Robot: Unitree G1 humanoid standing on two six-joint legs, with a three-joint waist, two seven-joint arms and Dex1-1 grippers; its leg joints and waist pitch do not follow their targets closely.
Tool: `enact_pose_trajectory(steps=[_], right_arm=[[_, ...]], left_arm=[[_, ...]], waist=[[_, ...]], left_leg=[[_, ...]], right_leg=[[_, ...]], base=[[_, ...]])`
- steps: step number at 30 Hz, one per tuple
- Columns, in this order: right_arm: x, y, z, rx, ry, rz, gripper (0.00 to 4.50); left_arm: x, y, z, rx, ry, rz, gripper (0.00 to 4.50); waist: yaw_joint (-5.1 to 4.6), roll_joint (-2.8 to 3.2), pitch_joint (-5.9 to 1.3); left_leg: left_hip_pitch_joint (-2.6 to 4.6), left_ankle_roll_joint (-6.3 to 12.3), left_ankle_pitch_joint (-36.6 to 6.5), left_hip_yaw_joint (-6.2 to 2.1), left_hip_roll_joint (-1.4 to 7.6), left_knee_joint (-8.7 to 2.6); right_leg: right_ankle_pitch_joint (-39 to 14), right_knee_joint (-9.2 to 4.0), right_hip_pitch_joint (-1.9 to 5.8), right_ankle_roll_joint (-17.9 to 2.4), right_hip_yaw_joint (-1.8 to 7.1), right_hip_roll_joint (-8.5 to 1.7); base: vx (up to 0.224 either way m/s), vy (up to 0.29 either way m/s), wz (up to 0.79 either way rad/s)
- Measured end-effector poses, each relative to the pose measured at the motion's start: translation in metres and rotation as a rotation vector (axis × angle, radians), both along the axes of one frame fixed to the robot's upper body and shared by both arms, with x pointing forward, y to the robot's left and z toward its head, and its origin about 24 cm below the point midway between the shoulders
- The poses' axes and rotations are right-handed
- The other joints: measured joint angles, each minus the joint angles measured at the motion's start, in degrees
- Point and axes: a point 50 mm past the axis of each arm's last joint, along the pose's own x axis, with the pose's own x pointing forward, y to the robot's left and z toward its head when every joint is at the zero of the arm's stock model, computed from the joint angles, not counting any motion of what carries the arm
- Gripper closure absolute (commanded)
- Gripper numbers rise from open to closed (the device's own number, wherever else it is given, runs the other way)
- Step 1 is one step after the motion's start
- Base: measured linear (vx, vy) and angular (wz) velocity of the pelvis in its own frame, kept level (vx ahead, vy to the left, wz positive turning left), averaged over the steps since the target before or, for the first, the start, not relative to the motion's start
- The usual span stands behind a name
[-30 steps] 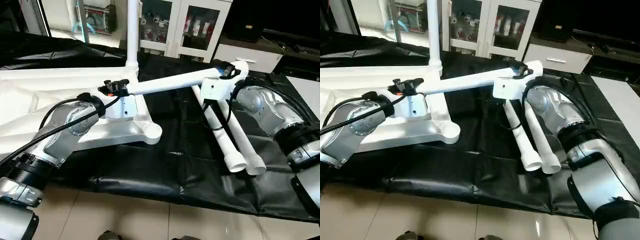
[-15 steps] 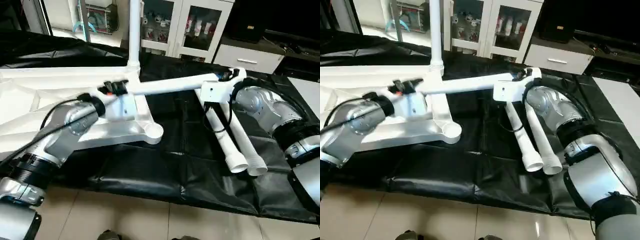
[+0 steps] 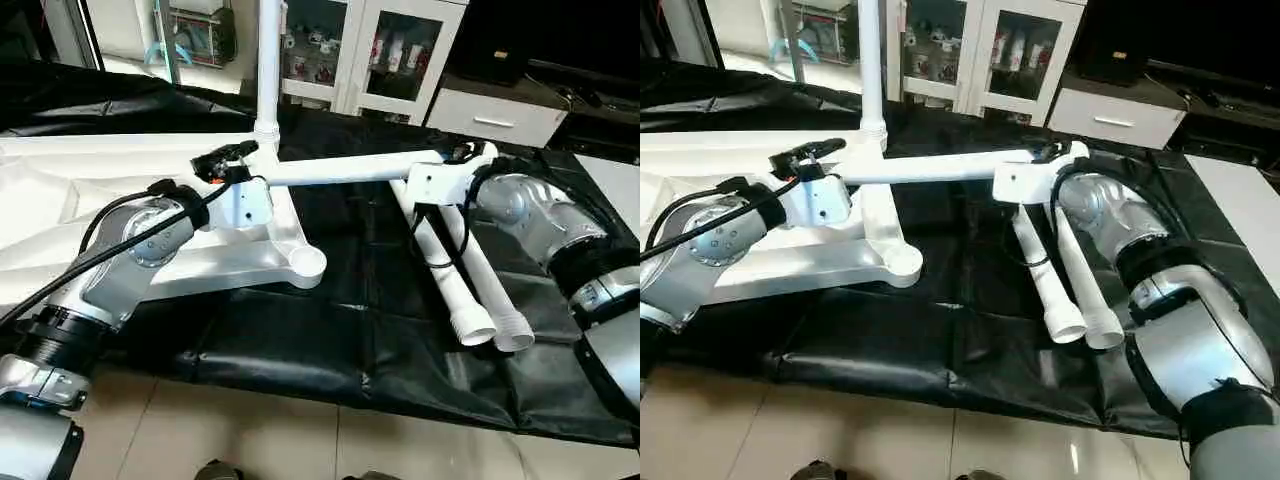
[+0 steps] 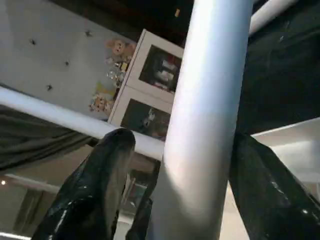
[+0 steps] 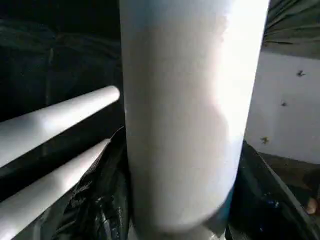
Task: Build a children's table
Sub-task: Pick table leg
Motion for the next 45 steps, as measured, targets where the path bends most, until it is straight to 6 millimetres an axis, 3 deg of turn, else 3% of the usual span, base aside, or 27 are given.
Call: enact_pose_trajectory(steps=[9,14,19,21,23,26,29,33,45], right_arm=[[0.000,-0.027,-0.008,0.002,0.049,-0.144,2.60],[0.000,-0.042,-0.003,0.116,0.046,-0.234,2.60],[0.001,-0.045,0.006,0.318,0.030,-0.279,2.61],[0.002,-0.041,0.009,0.379,0.021,-0.275,2.61],[0.002,-0.027,0.011,0.444,0.015,-0.227,2.61],[0.001,0.005,0.011,0.478,0.027,-0.125,2.61],[-0.004,0.025,0.010,0.483,0.032,-0.056,2.61],[-0.009,0.041,0.012,0.485,0.028,-0.006,2.61],[-0.019,0.041,0.003,0.489,0.036,-0.062,2.61]], left_arm=[[0.001,0.015,0.011,-0.040,-0.041,0.048,0.29],[0.007,0.026,0.022,-0.366,-0.034,0.137,0.03],[0.010,0.034,0.025,-0.960,0.099,0.196,0.00],[0.009,0.030,0.025,-1.168,0.202,0.157,0.00],[0.004,0.013,0.028,-1.391,0.374,-0.008,0.00],[-0.012,-0.023,0.040,-1.490,0.531,-0.323,0.00],[-0.020,-0.046,0.046,-1.584,0.616,-0.480,0.00],[-0.020,-0.055,0.047,-1.714,0.733,-0.536,0.00],[-0.017,-0.052,0.042,-1.780,0.789,-0.402,0.00]], waist=[[0.11,-0.09,0.03],[0.03,-0.15,0.03],[0.04,-0.16,0.03],[0.05,-0.17,0.02],[0.12,-0.26,0.02],[0.14,-0.26,0.01],[0.41,-0.26,0.02],[0.26,-0.25,0.02],[0.11,-0.24,0.02]], left_leg=[[-0.04,0.00,0.0,0.01,0.00,0.02],[-0.04,0.01,0.0,0.08,-0.01,0.07],[-0.04,0.01,0.0,0.16,0.00,0.12],[-0.03,0.01,0.0,0.17,0.00,0.13],[-0.03,0.01,0.0,0.17,0.01,0.15],[-0.06,0.04,0.0,0.18,0.02,0.14],[-0.04,0.05,0.0,0.17,0.02,0.14],[0.01,0.05,0.0,0.14,0.01,0.16],[0.11,0.05,0.0,-0.01,0.00,0.15]], right_leg=[[0.0,0.01,-0.02,0.0,-0.01,-0.01],[0.0,0.08,-0.05,0.0,0.00,-0.01],[0.2,0.14,-0.09,-0.3,0.01,0.00],[0.2,0.14,-0.09,-0.3,0.01,0.00],[0.2,0.16,-0.09,-0.3,-0.01,0.01],[0.2,0.12,-0.09,-0.3,0.00,0.02],[0.2,0.09,0.00,-0.3,-0.02,0.01],[0.1,0.06,0.05,-0.2,-0.02,0.02],[0.1,0.05,0.18,-0.1,-0.05,0.09]], base=[[0.000,0.000,0.00],[0.000,0.000,0.00],[0.000,0.000,0.00],[0.000,0.000,0.00],[0.000,0.000,0.00],[0.000,0.000,0.00],[0.000,0.000,0.00],[0.000,0.000,0.00],[0.000,0.000,0.00]])
